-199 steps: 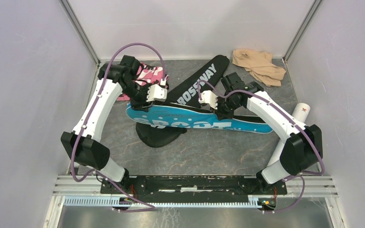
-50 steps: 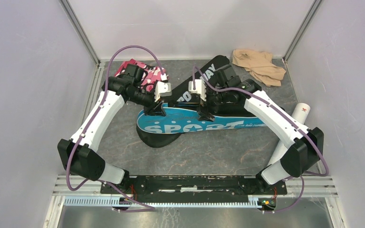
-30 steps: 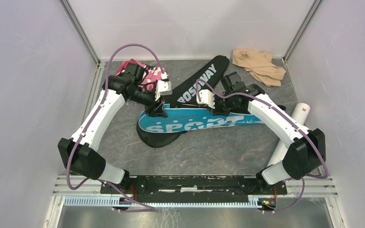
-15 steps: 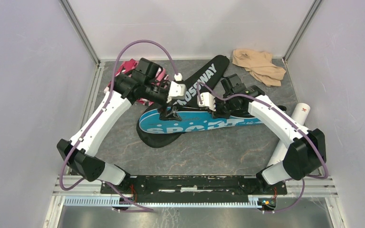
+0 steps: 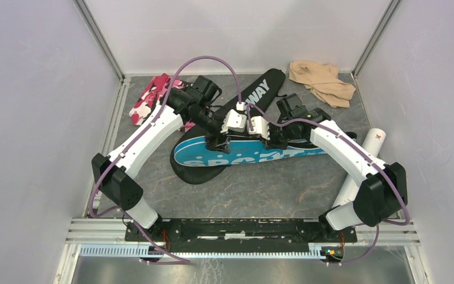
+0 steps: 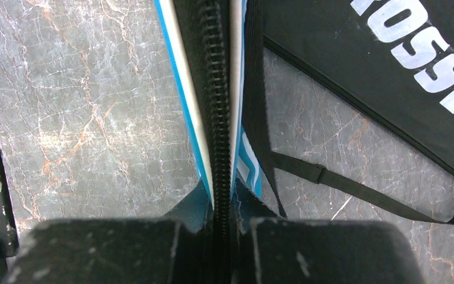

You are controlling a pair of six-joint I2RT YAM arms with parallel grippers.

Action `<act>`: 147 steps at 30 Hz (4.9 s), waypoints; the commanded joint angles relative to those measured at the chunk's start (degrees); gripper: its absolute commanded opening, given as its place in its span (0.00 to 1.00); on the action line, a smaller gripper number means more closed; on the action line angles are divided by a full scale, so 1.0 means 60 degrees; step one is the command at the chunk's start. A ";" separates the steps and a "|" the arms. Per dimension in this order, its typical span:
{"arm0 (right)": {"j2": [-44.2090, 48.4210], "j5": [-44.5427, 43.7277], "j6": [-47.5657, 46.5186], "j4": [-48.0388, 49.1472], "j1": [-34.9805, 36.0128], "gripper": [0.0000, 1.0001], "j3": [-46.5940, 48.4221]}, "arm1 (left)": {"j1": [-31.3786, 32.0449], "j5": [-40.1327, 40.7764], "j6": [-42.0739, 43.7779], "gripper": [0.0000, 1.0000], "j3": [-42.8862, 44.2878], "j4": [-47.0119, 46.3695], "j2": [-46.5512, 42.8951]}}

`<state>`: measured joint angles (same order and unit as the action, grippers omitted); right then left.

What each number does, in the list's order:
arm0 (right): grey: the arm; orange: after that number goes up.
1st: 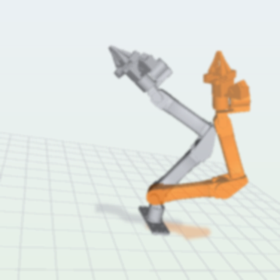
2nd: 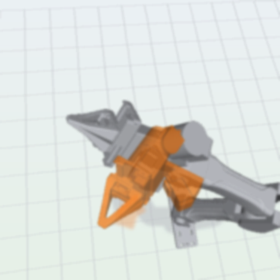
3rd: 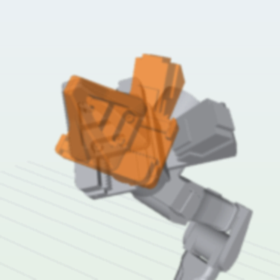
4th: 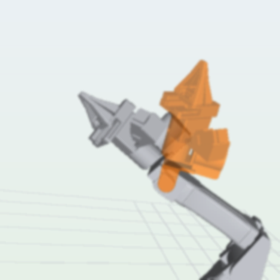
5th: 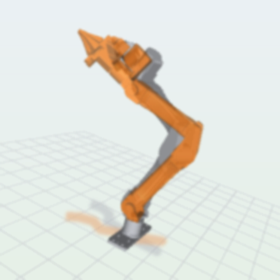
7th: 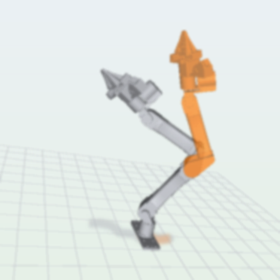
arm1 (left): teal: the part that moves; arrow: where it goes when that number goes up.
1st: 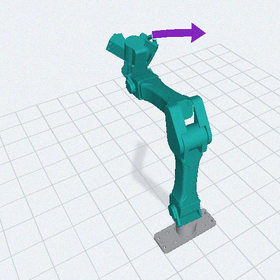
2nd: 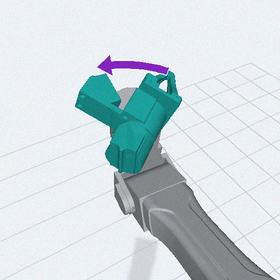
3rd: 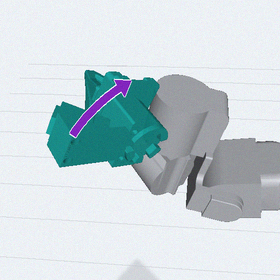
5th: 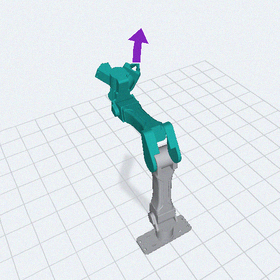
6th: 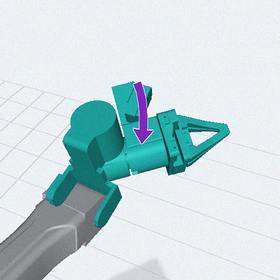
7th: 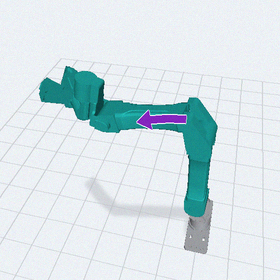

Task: Pack up the badminton gear
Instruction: Adjust the racket bag at the center of the board, then zip the racket bag at the center of the board.

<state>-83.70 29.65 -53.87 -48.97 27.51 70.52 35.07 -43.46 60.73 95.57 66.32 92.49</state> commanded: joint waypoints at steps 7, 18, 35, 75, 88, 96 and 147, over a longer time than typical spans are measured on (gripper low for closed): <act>0.0349 0.0140 0.0057 0.0061 -0.0261 0.00 -0.0195 | -0.0038 0.0806 0.1219 0.56 0.0308 0.1390 -0.0077; 0.0385 0.0111 0.0057 -0.0025 -0.0344 0.00 -0.0234 | -0.0846 0.0954 0.1632 0.41 0.0296 0.2030 -0.0375; 0.0488 0.0007 0.0072 -0.0169 -0.0353 0.00 -0.0168 | -0.1495 0.0956 0.1881 0.40 -0.0240 0.2171 -0.0634; 0.0043 0.1842 0.2356 0.0932 -0.0236 0.62 0.1459 | -0.2260 -0.1800 -0.1100 0.02 -0.2922 -0.1889 -0.2364; -0.0519 0.3107 0.5302 0.4247 0.1482 0.66 0.2492 | -0.2257 -0.2426 -0.2688 0.02 -0.3960 -0.3802 -0.2850; -0.1409 0.3142 0.5430 0.3976 0.2165 0.56 0.3317 | -0.2263 -0.2583 -0.2954 0.02 -0.4034 -0.3928 -0.2832; -0.0948 0.4556 0.5183 0.4200 0.0895 0.01 0.1771 | -0.2551 -0.2636 -0.3449 0.02 -0.3975 -0.3810 -0.2715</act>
<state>-90.61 55.94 -23.27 -21.93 36.21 82.54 21.41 -58.17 42.65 71.77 41.43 76.47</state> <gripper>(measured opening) 0.023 0.268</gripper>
